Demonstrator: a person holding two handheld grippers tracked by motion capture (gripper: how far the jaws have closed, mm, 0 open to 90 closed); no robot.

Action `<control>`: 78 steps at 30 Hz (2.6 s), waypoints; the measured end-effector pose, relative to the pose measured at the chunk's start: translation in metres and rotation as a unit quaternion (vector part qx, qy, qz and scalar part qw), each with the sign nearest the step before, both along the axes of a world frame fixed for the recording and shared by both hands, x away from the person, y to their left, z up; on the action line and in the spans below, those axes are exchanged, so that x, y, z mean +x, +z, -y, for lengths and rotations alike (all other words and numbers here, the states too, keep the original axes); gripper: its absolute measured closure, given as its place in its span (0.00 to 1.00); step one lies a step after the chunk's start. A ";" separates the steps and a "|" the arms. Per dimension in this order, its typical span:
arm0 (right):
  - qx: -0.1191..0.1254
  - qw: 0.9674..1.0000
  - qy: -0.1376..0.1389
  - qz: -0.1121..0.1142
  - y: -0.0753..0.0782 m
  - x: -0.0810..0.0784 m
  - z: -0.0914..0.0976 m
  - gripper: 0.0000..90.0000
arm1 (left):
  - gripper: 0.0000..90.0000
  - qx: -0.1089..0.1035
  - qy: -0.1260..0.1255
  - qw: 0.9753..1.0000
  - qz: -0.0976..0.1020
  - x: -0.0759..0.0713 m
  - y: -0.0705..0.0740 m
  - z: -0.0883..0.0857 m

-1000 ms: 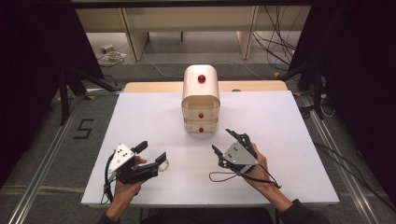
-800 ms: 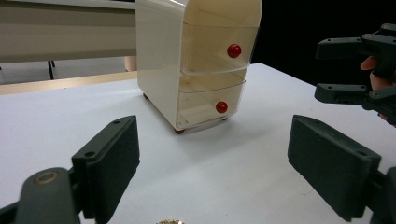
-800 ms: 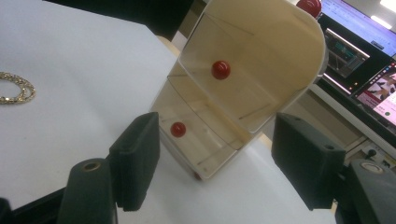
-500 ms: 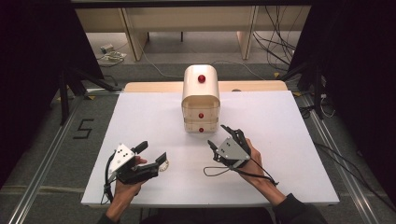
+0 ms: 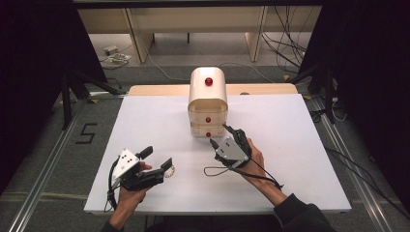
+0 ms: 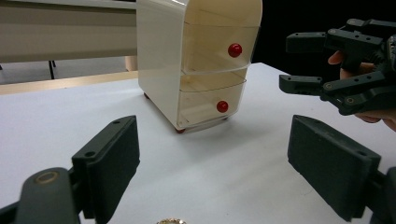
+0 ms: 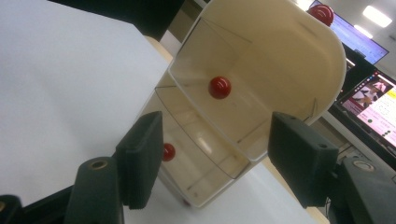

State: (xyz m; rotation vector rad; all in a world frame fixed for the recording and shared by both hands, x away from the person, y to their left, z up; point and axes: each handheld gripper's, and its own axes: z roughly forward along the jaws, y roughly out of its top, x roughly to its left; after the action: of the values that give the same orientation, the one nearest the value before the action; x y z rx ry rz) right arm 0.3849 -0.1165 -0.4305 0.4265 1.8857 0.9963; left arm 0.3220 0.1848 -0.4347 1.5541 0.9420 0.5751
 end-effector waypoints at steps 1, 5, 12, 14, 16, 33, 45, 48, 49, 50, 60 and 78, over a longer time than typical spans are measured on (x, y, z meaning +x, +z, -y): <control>0.001 1.000 0.000 0.000 0.000 0.001 -0.001 0.41 | 0.18 0.000 0.000 1.000 0.000 0.000 0.000 0.000; -0.002 1.000 -0.003 0.006 -0.001 0.004 -0.003 0.41 | 0.18 0.003 -0.001 1.000 0.000 0.000 0.000 0.000; -0.011 1.000 -0.005 0.017 -0.002 0.009 -0.010 0.41 | 0.18 0.004 -0.002 1.000 0.001 0.000 0.000 0.000; -0.015 1.000 -0.007 0.018 -0.003 0.011 -0.012 0.41 | 0.18 0.004 -0.002 1.000 0.001 0.000 0.000 0.000; -0.017 1.000 -0.009 0.021 -0.004 0.013 -0.014 0.42 | 0.18 0.004 -0.001 1.000 0.001 0.000 0.000 0.000; -0.021 0.999 -0.015 0.041 -0.005 0.026 -0.023 0.52 | 0.18 0.002 0.000 1.000 0.001 -0.001 0.000 0.000; -0.037 0.997 -0.020 0.059 -0.009 0.033 -0.034 0.62 | 0.18 0.000 0.001 1.000 0.001 -0.001 0.000 -0.001; -0.040 0.997 -0.023 0.062 -0.009 0.033 -0.037 0.64 | 0.18 0.001 0.001 1.000 0.001 -0.001 0.000 -0.001; -0.043 0.997 -0.025 0.063 -0.009 0.034 -0.039 0.65 | 0.18 0.002 0.001 1.000 0.001 -0.001 0.000 -0.001; -0.043 0.997 -0.025 0.063 -0.009 0.034 -0.039 0.65 | 0.18 0.002 0.001 1.000 0.002 -0.001 0.000 -0.001; -0.040 0.997 -0.034 0.065 -0.012 0.038 -0.041 0.71 | 0.18 0.001 0.001 1.000 0.002 -0.001 0.001 -0.001; -0.043 0.994 -0.055 0.087 -0.015 0.039 -0.045 0.81 | 0.18 0.001 0.002 1.000 0.002 -0.001 0.001 -0.001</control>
State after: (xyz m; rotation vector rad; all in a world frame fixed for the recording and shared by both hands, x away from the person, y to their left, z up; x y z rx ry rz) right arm 0.4242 -0.0716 -0.4458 0.3766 1.7222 0.8488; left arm 0.3205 0.1859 -0.4341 1.5533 0.9419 0.5811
